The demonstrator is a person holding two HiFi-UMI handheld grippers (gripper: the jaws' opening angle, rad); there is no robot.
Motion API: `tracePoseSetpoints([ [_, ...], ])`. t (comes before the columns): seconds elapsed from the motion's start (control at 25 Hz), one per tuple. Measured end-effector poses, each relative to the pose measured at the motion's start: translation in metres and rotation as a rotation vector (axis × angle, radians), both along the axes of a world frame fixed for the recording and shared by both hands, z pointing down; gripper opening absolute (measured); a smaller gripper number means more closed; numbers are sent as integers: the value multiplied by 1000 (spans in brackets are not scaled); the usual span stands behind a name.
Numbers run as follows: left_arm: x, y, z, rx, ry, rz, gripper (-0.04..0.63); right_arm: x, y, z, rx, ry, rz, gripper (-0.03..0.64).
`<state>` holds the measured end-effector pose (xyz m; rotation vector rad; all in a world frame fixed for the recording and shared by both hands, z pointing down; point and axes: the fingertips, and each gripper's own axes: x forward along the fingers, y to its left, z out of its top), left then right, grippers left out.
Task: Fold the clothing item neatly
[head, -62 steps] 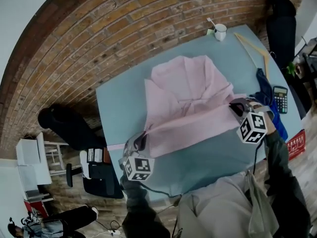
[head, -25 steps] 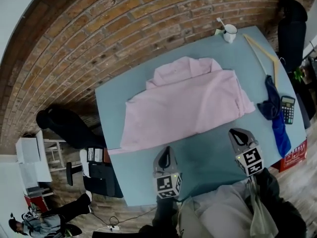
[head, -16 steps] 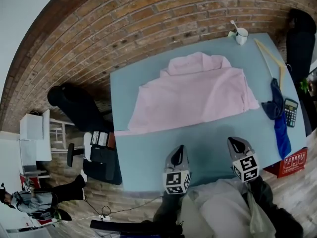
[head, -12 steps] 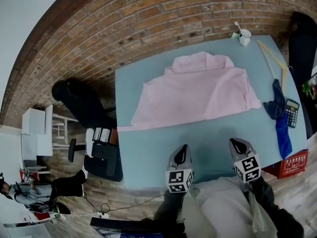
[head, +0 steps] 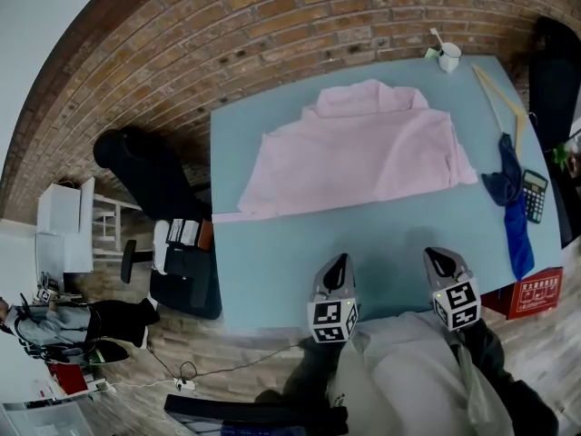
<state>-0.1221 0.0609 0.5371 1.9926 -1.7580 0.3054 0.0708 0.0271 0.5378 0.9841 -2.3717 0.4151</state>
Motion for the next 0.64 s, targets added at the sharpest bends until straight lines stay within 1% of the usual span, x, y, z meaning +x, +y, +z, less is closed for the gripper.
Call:
tracePoseSetpoints([
  [0.2, -1, 5, 4, -12, 3, -4, 8, 1, 2, 3, -5, 3, 0, 2],
  [0.48, -5, 7, 5, -39, 5, 4, 8, -11, 7, 5, 0, 10, -22, 3],
  [0.64, -9, 1, 7, -14, -4, -1, 8, -16, 7, 3, 5, 14, -35, 2],
])
